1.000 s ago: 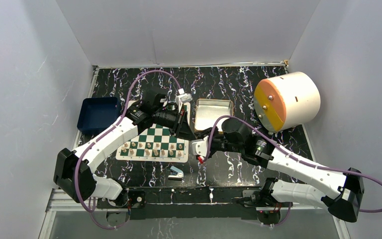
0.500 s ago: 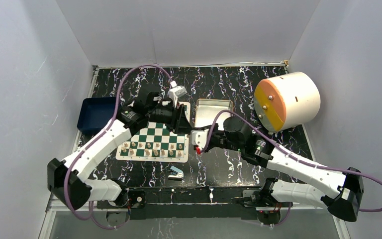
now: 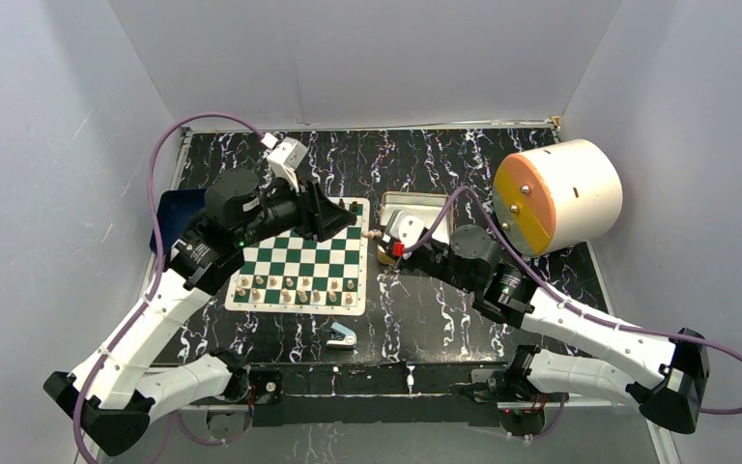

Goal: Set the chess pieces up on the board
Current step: Place the chess piece on the chessboard.

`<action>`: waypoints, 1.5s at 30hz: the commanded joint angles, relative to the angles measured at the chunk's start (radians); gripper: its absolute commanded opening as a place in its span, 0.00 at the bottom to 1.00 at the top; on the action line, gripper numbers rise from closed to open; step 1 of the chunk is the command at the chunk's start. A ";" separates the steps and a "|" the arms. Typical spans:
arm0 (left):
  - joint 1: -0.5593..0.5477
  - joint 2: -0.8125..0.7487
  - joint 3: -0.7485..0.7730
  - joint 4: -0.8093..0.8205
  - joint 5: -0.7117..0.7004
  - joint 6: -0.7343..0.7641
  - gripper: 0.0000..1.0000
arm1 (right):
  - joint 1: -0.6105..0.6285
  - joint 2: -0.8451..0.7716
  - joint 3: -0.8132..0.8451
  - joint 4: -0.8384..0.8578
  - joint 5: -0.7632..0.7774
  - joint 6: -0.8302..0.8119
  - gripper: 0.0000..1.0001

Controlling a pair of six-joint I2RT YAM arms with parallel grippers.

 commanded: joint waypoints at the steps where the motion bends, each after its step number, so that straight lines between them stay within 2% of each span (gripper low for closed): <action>1: 0.000 0.007 -0.003 0.056 -0.025 -0.070 0.47 | 0.000 -0.001 0.010 0.160 0.052 0.162 0.17; 10: 0.000 0.068 -0.011 0.121 0.116 -0.161 0.46 | 0.000 0.036 0.061 0.145 0.072 0.234 0.17; 13: 0.000 0.072 -0.013 0.120 0.126 -0.176 0.45 | 0.001 0.045 0.062 0.145 0.087 0.258 0.17; 18: 0.000 0.081 0.015 0.030 0.104 -0.142 0.45 | 0.000 0.047 0.052 0.161 0.108 0.304 0.17; 24: 0.000 0.082 0.011 0.020 0.091 -0.143 0.44 | 0.001 0.055 0.061 0.166 0.102 0.317 0.17; 30: 0.000 0.095 0.032 0.026 0.102 -0.152 0.33 | 0.001 0.055 0.064 0.170 0.103 0.332 0.17; 37: 0.000 0.103 0.013 0.026 0.122 -0.176 0.29 | 0.000 0.060 0.064 0.174 0.110 0.349 0.17; 45: 0.000 0.107 0.014 0.021 0.120 -0.180 0.09 | 0.001 0.061 0.063 0.171 0.117 0.356 0.21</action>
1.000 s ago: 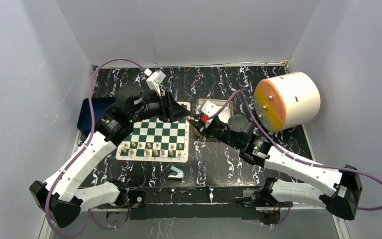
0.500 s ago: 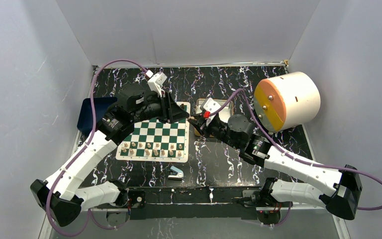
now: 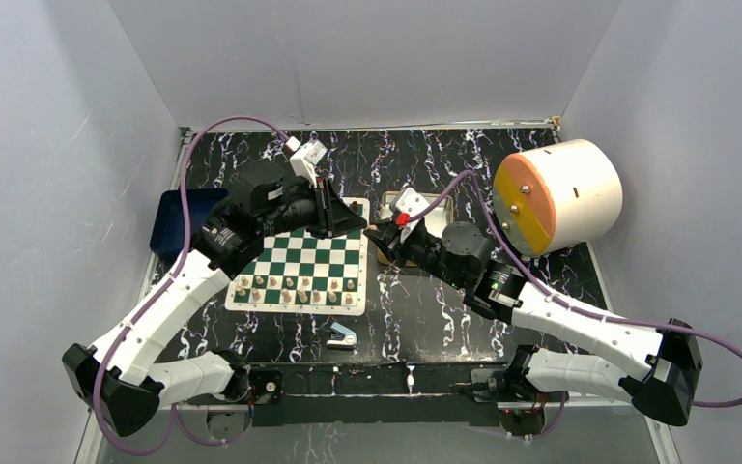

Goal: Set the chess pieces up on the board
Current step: Place the chess piece on the chessboard.

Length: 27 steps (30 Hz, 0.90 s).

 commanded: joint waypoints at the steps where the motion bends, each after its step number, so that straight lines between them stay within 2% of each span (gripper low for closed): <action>1: 0.000 -0.005 0.023 -0.007 0.014 -0.002 0.09 | 0.001 -0.004 0.051 0.067 0.019 0.021 0.24; 5: 0.000 -0.002 0.026 -0.032 -0.028 0.007 0.08 | 0.001 -0.020 0.038 0.048 0.029 0.032 0.49; 9: 0.000 -0.003 0.044 -0.090 -0.118 0.033 0.08 | 0.001 -0.058 0.006 0.031 0.029 0.033 0.60; 11: 0.000 -0.001 0.053 -0.127 -0.191 0.050 0.07 | 0.000 -0.087 -0.018 0.030 0.023 0.035 0.69; 12: 0.000 -0.001 0.058 -0.146 -0.223 0.059 0.07 | 0.001 -0.101 -0.030 0.028 0.021 0.036 0.92; 13: 0.000 0.000 0.062 -0.169 -0.259 0.070 0.07 | 0.000 -0.119 -0.048 0.027 0.021 0.036 0.98; 21: 0.006 0.011 0.084 -0.362 -0.582 0.119 0.08 | 0.001 -0.240 -0.113 -0.024 0.085 0.056 0.99; 27: 0.056 -0.015 0.035 -0.459 -0.756 0.109 0.09 | 0.001 -0.291 -0.121 -0.064 0.094 0.045 0.99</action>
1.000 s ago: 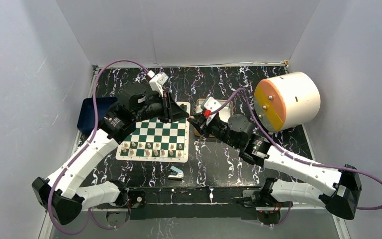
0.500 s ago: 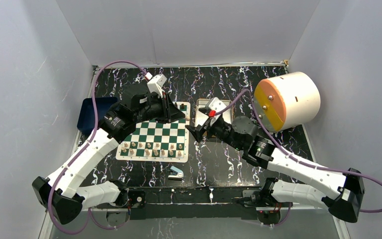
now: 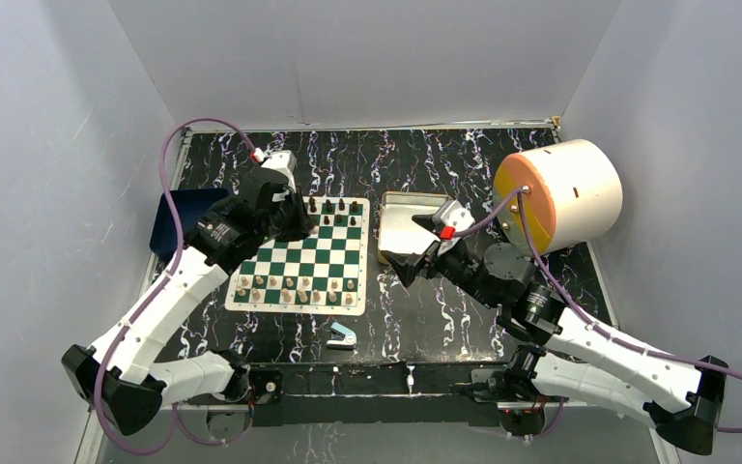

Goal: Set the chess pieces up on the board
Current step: Place the chess piece on the chessboard.

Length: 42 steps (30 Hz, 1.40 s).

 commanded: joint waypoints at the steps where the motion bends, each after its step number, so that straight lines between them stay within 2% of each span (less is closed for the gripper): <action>1: 0.051 -0.034 -0.027 -0.108 -0.206 0.001 0.09 | 0.000 -0.044 -0.008 0.003 0.028 -0.004 0.99; 7: 0.169 -0.086 -0.154 -0.139 -0.180 -0.057 0.10 | 0.000 -0.052 -0.001 -0.027 0.021 0.000 0.99; 12: 0.215 -0.099 -0.244 -0.155 -0.173 -0.061 0.09 | 0.000 -0.065 -0.016 -0.017 -0.027 0.006 0.99; 20: 0.234 -0.151 -0.400 -0.080 -0.180 -0.140 0.09 | 0.001 -0.078 -0.025 -0.017 -0.046 -0.003 0.99; 26: 0.246 -0.164 -0.496 -0.021 -0.209 -0.146 0.09 | 0.000 -0.111 -0.041 -0.016 -0.054 0.001 0.99; 42: 0.249 -0.176 -0.637 0.144 -0.174 -0.196 0.08 | 0.001 -0.125 -0.027 -0.045 -0.035 0.000 0.99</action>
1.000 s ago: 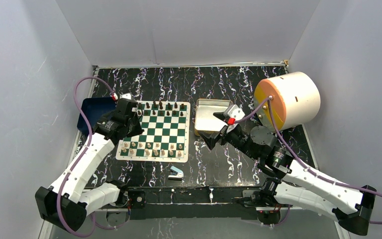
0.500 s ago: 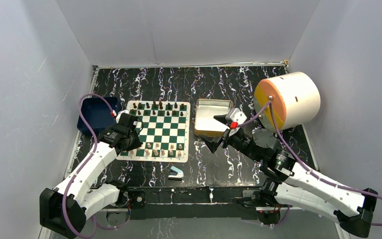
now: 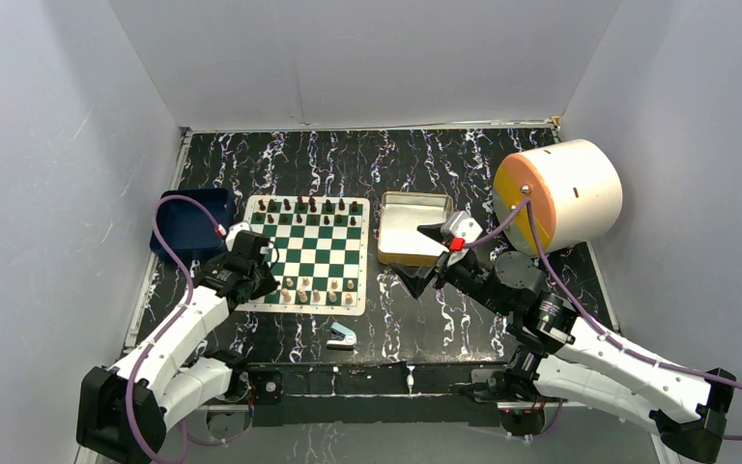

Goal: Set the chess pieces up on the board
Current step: Place the chess piece on the chessboard.

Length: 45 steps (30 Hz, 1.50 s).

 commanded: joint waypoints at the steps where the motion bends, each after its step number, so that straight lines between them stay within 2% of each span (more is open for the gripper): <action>1: 0.007 0.002 -0.017 0.044 -0.008 -0.024 0.08 | 0.000 -0.014 0.021 0.034 0.010 -0.001 0.99; 37: 0.009 0.088 -0.031 0.041 -0.041 -0.003 0.08 | 0.001 -0.028 0.042 0.000 0.004 -0.036 0.99; 40: 0.009 0.097 -0.028 0.037 -0.041 -0.004 0.12 | 0.001 -0.023 0.044 0.006 0.004 -0.041 0.99; 45: 0.009 0.100 -0.021 0.032 -0.044 -0.005 0.24 | 0.001 -0.014 0.045 0.012 -0.004 -0.042 0.99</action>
